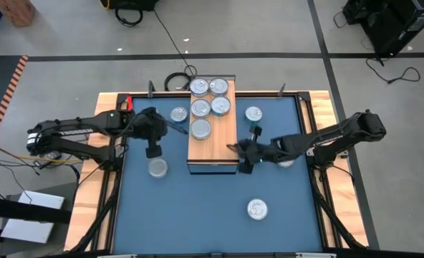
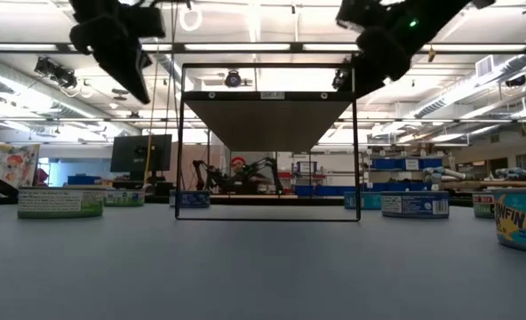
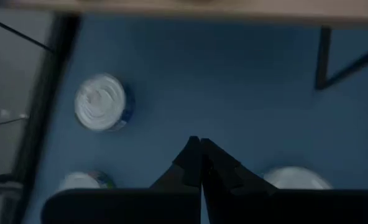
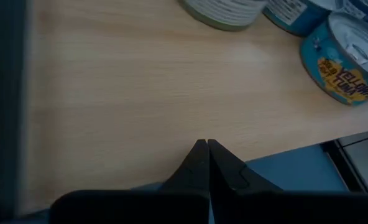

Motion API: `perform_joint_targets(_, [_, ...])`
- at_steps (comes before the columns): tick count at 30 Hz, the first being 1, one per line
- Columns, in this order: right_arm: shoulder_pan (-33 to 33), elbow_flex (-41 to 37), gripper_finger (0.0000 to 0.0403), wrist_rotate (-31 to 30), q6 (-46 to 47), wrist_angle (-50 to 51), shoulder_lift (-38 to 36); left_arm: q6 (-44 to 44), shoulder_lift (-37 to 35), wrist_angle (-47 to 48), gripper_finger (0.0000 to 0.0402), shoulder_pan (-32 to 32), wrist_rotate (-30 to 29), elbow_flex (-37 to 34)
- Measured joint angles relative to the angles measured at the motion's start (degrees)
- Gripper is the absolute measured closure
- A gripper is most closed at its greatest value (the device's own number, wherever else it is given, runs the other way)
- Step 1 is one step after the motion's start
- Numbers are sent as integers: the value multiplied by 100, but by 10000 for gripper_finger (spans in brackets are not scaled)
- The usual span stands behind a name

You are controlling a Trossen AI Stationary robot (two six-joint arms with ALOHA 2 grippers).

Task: Stack canned seafood by type on shelf
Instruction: Put the green tuna can on the shelf

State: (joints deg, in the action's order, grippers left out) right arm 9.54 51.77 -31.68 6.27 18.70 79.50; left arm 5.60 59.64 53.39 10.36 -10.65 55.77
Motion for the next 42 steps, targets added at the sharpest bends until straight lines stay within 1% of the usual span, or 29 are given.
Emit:
perform_joint_targets(2, [247, -5, 401, -221, 65, 18, 0, 147, -6, -22, 400, 267, 231, -13])
perform_joint_targets(6, [669, -5, 401, -595, 143, -35, -111, 421, -2, 74, 400, 791, 421, -100])
perform_joint_targets(10, [1075, -5, 401, -651, 368, -227, -378, 843, -4, 53, 400, 1300, 675, -236])
perform_joint_targets(13, [1435, -5, 400, -645, 370, -554, -606, 1136, -2, 7, 401, 1663, 690, -431])
perform_joint_targets(15, [1681, -5, 400, -731, 225, -801, -747, 1215, -1, 14, 401, 1914, 690, -606])
perform_joint_targets(19, [2101, -5, 400, -1235, -291, -1165, -981, 1221, 109, -77, 401, 2388, 688, -972])
perform_joint_targets(23, [2305, -5, 400, -1684, -885, -1615, -1202, 1326, 359, -421, 401, 2752, 663, -1247])
perform_joint_targets(27, [2346, -5, 400, -1876, -1454, -2070, -1315, 1350, 723, -949, 393, 2930, 355, -1306])
perform_joint_targets(31, [2343, -3, 400, -1889, -1817, -2335, -1319, 1370, 1092, -1360, 378, 3020, 36, -1306])
perform_joint_targets(35, [2328, -4, 400, -1974, -1848, -2337, -1309, 1371, 1506, -1681, 370, 3129, -653, -1306])
perform_joint_targets(37, [2328, -5, 400, -1976, -1848, -2335, -1309, 1368, 1729, -1814, 371, 3244, -827, -1306])
perform_joint_targets(42, [2330, -3, 400, -1980, -1848, -2330, -1307, 1245, 2240, -1988, 396, 3589, -845, -1301])
